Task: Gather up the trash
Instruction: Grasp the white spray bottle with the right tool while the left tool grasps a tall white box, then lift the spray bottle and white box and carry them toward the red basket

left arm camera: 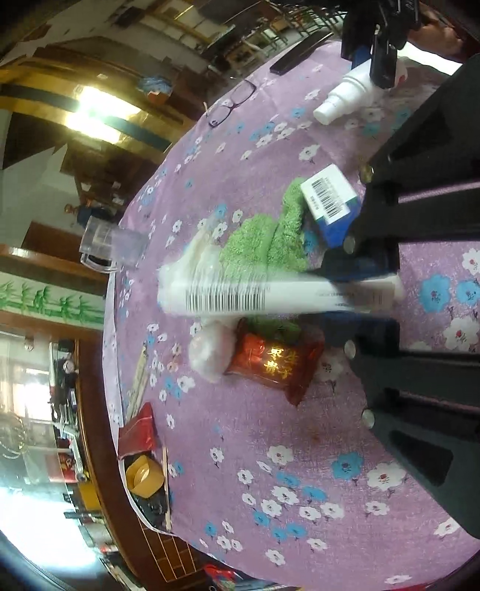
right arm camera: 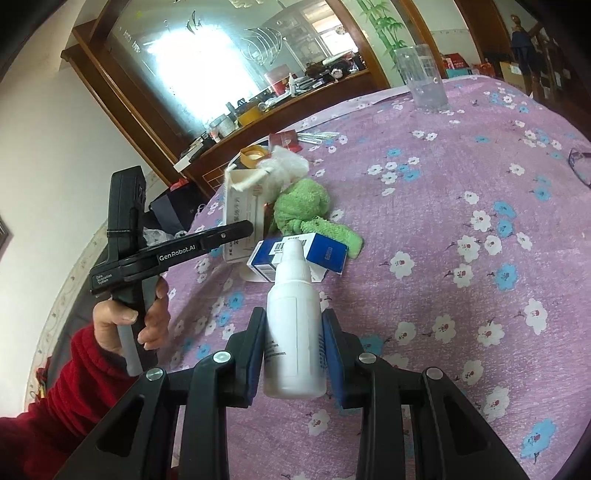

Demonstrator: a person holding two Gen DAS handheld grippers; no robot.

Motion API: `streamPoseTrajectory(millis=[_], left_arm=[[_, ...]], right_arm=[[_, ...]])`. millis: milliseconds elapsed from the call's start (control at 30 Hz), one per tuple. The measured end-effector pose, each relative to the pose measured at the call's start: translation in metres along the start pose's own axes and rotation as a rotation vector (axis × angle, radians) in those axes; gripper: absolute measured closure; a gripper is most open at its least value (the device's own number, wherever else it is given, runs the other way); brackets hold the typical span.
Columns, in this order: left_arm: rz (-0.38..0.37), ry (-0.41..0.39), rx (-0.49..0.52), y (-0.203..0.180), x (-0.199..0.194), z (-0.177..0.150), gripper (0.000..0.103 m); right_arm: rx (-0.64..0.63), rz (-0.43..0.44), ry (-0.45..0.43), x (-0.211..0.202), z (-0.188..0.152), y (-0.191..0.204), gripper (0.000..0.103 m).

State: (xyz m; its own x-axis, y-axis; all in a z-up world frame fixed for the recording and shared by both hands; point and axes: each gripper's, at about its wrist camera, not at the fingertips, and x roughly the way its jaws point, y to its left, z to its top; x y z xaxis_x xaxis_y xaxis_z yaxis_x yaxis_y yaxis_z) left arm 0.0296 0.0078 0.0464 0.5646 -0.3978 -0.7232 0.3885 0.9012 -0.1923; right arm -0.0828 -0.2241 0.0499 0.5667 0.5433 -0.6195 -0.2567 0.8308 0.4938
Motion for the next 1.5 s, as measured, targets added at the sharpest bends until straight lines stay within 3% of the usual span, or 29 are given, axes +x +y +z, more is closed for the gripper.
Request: streamPoseTrajectory(millis=[400, 733, 1167, 1500], left_arm=[[0.070, -0.130, -0.068, 0.004, -0.061, -0.050, 0.090], [0.113, -0.156, -0.108, 0.012, -0.085, -0.088, 0.090], [0.167, -0.168, -0.098, 0.012, -0.088, -0.094, 0.090], [0.268, -0.201, -0.083, 0.015, -0.096, -0.093, 0.090]], right_arm=[[-0.103, -0.052, -0.021, 0.015, -0.003, 0.036, 0.070], [-0.202, -0.065, -0.029, 0.045, -0.005, 0.080, 0.070], [-0.240, -0.068, -0.006, 0.062, -0.006, 0.101, 0.070], [-0.243, -0.059, 0.016, 0.072, -0.002, 0.104, 0.070]])
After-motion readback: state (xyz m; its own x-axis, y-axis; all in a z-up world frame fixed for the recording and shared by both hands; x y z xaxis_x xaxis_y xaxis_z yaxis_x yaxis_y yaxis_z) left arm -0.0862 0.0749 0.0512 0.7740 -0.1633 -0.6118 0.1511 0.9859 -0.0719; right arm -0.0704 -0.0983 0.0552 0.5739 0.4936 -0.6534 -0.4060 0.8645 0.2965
